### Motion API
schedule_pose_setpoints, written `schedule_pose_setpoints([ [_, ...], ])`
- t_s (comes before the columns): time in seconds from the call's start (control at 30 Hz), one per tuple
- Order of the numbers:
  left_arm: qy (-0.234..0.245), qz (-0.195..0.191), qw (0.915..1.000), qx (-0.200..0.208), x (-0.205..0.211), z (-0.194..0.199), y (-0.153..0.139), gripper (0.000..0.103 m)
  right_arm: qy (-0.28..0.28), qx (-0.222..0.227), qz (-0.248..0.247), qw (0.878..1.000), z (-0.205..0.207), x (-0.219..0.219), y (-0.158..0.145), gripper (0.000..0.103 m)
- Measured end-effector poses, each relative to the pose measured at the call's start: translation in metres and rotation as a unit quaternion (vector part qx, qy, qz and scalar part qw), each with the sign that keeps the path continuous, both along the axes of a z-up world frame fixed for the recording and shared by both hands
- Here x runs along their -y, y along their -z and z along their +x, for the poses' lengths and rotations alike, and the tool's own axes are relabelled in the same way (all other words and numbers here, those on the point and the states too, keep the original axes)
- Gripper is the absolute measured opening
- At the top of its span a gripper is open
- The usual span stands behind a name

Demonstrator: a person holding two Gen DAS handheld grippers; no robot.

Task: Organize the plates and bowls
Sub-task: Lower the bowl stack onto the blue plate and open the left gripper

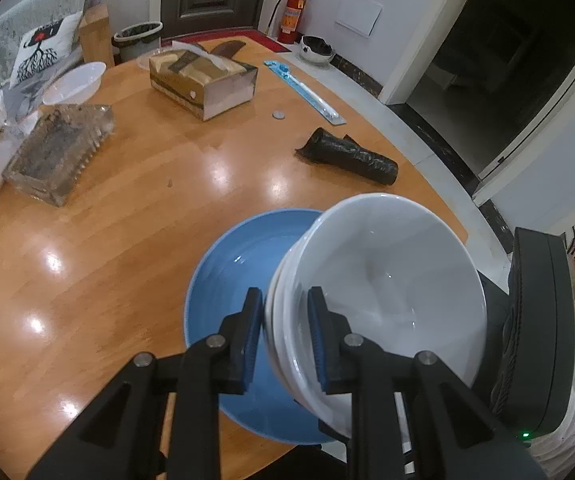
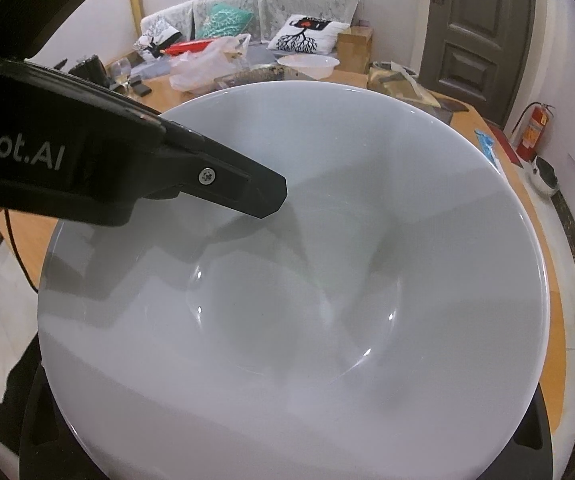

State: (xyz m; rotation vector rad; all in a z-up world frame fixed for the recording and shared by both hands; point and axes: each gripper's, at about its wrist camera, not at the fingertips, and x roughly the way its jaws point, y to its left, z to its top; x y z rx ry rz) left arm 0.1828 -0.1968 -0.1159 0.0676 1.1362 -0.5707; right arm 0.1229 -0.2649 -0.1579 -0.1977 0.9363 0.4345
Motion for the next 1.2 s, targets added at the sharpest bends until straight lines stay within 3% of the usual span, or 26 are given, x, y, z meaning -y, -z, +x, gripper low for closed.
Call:
schedule_pose_setpoints([
  [0.5, -0.004, 0.007, 0.9998, -0.018, 0.002, 0.013, 0.024, 0.019, -0.001, -0.025, -0.005, 1.0, 0.01, 0.002, 0.017, 0.102],
  [1.2, -0.005, 0.008, 0.9999, -0.006, 0.001, 0.007, 0.021, 0.022, -0.008, -0.032, -0.02, 0.999, 0.007, 0.003, 0.017, 0.101],
])
